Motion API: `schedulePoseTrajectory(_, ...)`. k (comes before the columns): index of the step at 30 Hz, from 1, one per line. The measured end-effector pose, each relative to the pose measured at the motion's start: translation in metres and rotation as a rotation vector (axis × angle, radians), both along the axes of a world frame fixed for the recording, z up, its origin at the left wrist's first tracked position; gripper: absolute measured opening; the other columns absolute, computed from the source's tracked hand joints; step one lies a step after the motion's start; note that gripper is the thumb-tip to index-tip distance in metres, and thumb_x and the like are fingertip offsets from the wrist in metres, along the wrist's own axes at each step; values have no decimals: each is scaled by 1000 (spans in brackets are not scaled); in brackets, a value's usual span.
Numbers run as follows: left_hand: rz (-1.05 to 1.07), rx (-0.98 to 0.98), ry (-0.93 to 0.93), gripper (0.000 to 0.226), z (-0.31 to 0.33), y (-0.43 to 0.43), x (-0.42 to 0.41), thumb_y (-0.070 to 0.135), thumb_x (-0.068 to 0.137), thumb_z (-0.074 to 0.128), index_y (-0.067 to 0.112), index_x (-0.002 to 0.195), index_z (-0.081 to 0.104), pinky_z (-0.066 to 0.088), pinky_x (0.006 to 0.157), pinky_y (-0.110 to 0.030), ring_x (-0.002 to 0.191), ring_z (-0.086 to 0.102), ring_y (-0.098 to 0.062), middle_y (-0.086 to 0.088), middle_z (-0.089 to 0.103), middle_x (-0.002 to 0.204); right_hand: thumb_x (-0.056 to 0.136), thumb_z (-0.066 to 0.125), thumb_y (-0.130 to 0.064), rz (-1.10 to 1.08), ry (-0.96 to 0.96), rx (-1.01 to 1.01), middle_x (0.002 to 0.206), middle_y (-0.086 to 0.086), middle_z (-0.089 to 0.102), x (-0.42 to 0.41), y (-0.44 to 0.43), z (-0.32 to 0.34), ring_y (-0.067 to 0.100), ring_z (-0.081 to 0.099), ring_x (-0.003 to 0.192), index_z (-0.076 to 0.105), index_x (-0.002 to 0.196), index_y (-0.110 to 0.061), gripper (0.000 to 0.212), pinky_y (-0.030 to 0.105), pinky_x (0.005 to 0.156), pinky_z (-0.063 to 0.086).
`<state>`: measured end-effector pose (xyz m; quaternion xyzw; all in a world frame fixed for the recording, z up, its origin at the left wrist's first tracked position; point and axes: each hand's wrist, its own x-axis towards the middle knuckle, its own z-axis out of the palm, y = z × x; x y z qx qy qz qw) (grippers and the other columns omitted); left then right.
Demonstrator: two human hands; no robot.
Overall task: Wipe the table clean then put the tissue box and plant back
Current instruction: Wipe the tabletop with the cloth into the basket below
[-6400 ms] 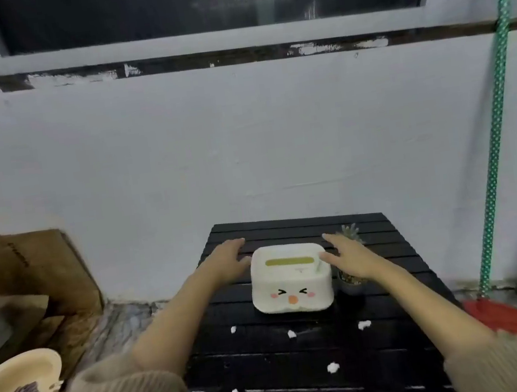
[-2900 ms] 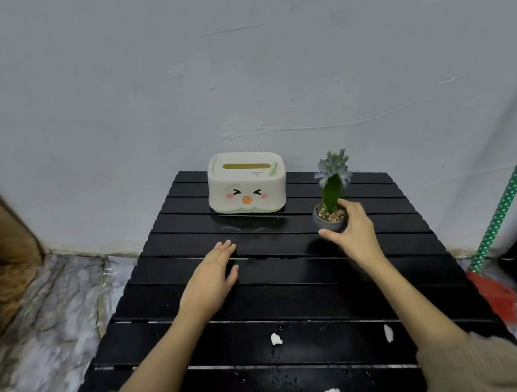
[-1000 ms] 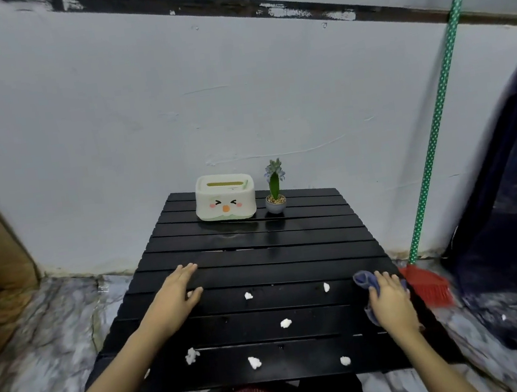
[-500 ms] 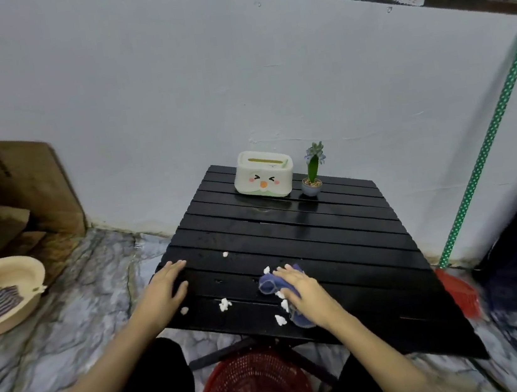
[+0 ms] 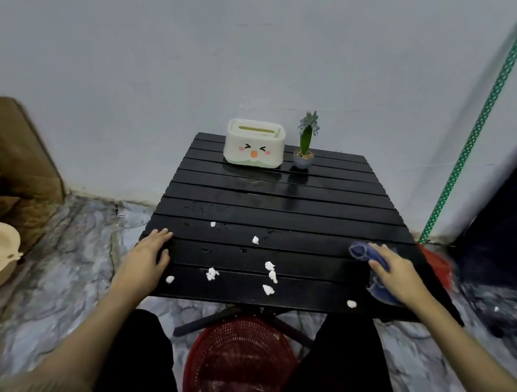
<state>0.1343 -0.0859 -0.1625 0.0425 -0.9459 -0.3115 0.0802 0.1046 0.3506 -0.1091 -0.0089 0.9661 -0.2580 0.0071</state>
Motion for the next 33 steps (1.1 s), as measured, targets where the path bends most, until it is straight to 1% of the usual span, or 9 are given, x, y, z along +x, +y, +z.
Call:
schedulePoseTrajectory(5, 0, -11, 13, 40, -2, -1, -1, 8, 89, 47, 9, 129, 46, 27, 115, -42, 137, 33, -24, -10, 43, 143, 92, 45, -10, -80, 113, 54, 144, 14, 39, 20, -26, -29, 26, 25, 139, 37, 134, -3, 43, 39, 110, 28)
schedulePoseTrajectory(10, -3, -25, 11, 39, -1, 0, 0, 9, 90, 46, 9, 129, 46, 27, 115, -42, 137, 32, -23, -9, 43, 144, 93, 42, -13, 36, 134, 40, 146, 11, 36, 29, -87, -36, 22, 22, 140, 34, 136, -6, 44, 35, 114, 23)
schedulePoseTrajectory(14, 5, -14, 20, 39, 0, 0, 0, 11, 90, 47, 11, 129, 47, 28, 114, -40, 137, 33, -21, -8, 44, 143, 93, 43, -11, 187, 137, -65, 146, 5, 37, 41, -135, -34, 16, 24, 139, 36, 135, -11, 43, 24, 112, 17)
schedulePoseTrajectory(16, 13, 5, 24, 39, 0, 0, 1, 11, 89, 48, 12, 128, 47, 28, 114, -40, 137, 33, -21, -7, 44, 143, 93, 45, -11, 257, 83, -161, 145, 5, 38, 45, -148, -27, 15, 26, 138, 39, 134, -12, 42, 19, 109, 17)
schedulePoseTrajectory(19, 22, 15, 33, 39, 0, 0, 2, 11, 89, 48, 13, 128, 48, 31, 113, -40, 137, 33, -19, -6, 45, 142, 92, 48, -10, 269, 39, -312, 142, 9, 42, 34, -150, -7, 17, 34, 134, 41, 133, -9, 41, 12, 103, 21)
schedulePoseTrajectory(21, 28, -2, 39, 39, 0, 1, 3, 13, 89, 48, 14, 128, 48, 32, 112, -40, 136, 34, -18, -5, 45, 142, 92, 48, -11, 275, 90, -309, 142, 10, 43, 10, -145, 7, 18, 36, 132, 42, 132, -10, 41, 9, 96, 22)
schedulePoseTrajectory(26, 30, -12, 44, 38, 0, 0, 3, 13, 89, 48, 15, 127, 49, 33, 111, -40, 135, 35, -18, -4, 47, 141, 93, 46, -11, 304, 74, -145, 143, 13, 41, -65, -139, 14, 25, 32, 135, 41, 133, -11, 40, 31, 106, 28)
schedulePoseTrajectory(29, 29, -1, 37, 39, 0, 1, 3, 13, 89, 47, 14, 128, 49, 32, 112, -38, 136, 34, -18, -4, 46, 142, 92, 45, -9, 370, -1, -10, 145, 14, 38, -87, -148, -13, 25, 25, 139, 39, 133, -8, 41, 33, 110, 25)
schedulePoseTrajectory(33, 21, 6, 31, 39, -2, -1, 2, 14, 90, 46, 15, 129, 47, 29, 114, -37, 137, 33, -17, -3, 45, 143, 92, 45, -8, 413, 47, 41, 145, 10, 39, -86, -154, -25, 23, 25, 139, 40, 132, -9, 41, 34, 110, 27)
